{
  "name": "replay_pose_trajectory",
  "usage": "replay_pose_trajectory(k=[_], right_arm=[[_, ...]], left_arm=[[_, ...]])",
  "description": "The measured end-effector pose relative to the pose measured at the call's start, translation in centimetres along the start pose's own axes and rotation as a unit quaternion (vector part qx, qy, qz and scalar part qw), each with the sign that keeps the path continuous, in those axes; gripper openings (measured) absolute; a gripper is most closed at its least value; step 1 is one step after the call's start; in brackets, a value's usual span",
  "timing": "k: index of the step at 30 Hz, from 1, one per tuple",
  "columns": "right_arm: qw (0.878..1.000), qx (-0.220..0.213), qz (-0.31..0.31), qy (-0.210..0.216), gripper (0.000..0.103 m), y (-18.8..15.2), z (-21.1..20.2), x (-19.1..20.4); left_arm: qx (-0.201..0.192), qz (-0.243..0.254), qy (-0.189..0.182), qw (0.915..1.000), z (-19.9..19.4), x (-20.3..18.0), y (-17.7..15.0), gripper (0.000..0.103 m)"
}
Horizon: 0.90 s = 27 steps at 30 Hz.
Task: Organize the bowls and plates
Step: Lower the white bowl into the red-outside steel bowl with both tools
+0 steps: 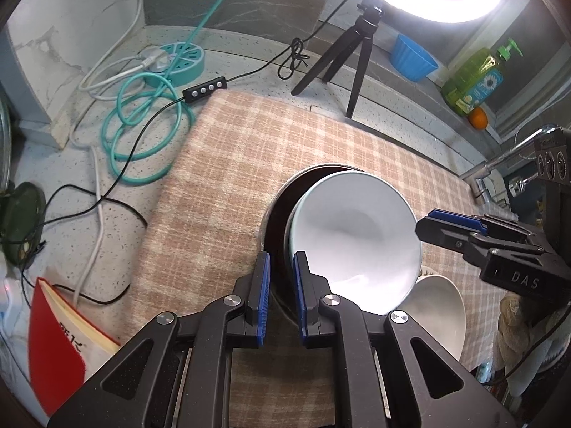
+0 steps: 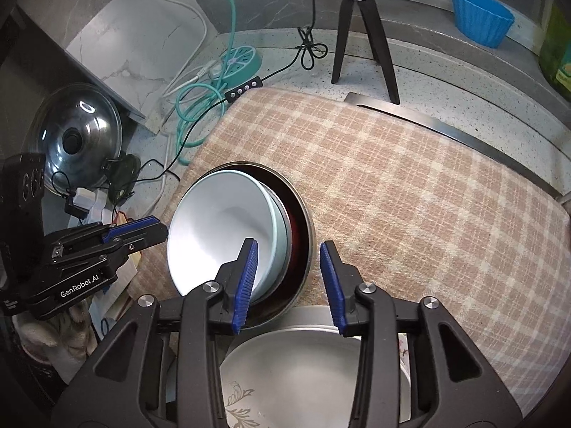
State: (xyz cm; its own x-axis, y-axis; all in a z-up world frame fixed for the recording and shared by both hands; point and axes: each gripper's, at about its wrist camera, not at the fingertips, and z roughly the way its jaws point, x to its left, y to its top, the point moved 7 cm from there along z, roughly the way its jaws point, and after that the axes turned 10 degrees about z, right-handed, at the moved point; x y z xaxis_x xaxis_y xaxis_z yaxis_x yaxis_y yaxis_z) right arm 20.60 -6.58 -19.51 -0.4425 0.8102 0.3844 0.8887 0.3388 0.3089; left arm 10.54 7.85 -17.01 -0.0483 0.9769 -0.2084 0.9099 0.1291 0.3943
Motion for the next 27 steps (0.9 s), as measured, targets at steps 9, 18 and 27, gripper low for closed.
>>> replay_pose_trajectory(k=[9,18,27], right_arm=[[0.999,-0.01,0.036,-0.002,0.038,-0.8,-0.8,-3.0],[0.998,0.011,0.051,0.018,0.037,-1.6,0.4,-3.1],[0.997,0.029,0.063,0.033,0.03,-1.8,1.6,-2.9]], left_arm=[[-0.009,-0.037,-0.002,0.9993,-0.1,1.2,-1.8,0.018],[-0.004,-0.042,-0.014,0.999,0.5,1.5,-2.1,0.018],[0.001,-0.052,-0.028,0.9983,1.2,1.9,-2.0,0.018]])
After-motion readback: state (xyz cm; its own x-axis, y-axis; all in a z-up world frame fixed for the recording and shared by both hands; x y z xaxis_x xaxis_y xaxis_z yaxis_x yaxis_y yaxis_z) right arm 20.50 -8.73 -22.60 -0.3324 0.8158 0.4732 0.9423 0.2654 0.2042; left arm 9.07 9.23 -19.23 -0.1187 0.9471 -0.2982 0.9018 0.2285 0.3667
